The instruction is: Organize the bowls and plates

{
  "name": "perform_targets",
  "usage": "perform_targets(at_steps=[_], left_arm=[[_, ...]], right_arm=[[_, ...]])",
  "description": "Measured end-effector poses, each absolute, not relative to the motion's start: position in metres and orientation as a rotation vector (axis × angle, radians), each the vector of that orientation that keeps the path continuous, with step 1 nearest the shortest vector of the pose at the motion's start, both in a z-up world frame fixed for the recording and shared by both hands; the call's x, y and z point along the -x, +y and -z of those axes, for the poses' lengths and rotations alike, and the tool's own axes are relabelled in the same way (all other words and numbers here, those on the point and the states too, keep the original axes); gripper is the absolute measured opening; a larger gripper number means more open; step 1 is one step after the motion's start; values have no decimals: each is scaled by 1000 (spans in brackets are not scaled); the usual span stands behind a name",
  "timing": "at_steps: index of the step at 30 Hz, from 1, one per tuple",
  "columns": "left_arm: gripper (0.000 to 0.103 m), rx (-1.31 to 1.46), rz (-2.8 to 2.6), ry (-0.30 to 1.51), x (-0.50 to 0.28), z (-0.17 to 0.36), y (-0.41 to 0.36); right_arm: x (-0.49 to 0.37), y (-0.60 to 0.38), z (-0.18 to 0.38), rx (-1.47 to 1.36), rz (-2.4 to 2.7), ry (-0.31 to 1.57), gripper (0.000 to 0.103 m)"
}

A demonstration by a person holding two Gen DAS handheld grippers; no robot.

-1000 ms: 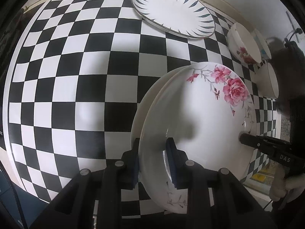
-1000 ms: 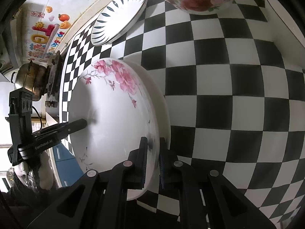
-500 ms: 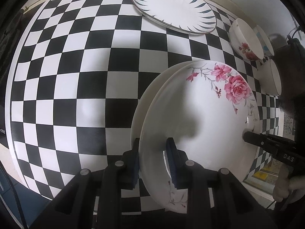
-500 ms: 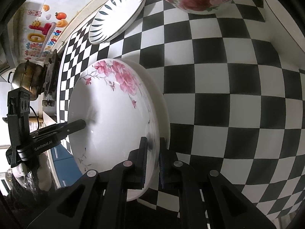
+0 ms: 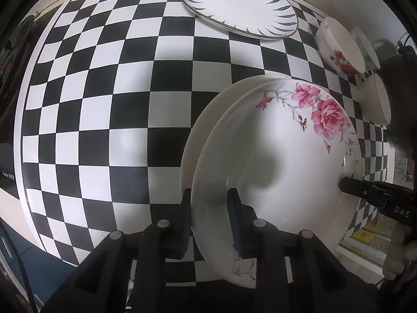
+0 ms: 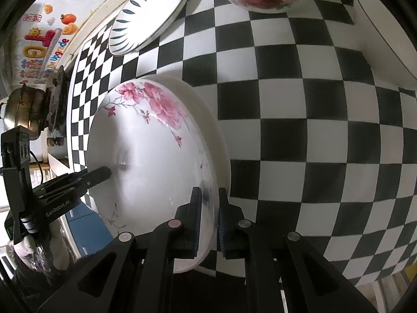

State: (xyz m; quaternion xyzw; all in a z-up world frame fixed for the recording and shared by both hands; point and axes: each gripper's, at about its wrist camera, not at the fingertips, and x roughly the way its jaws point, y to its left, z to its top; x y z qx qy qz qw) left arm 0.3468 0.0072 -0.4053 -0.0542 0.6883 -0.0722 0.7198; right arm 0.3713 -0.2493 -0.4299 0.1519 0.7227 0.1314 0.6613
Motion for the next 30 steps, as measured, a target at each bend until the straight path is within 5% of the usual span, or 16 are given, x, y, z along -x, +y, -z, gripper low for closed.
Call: perform_targets(at_steps=[8,13,30], left_arm=[[23,117,153,1555,-350,408,5],[24,195,157,1616,-357,414,12],[25,170,103,1632,-369,393,14]], right_arm=[[-376,-248,429,-354,-274,1656,19],[-380,-246,430,-379,-285,1692,34],[-399,-253,397,-355,-285,1713,36]])
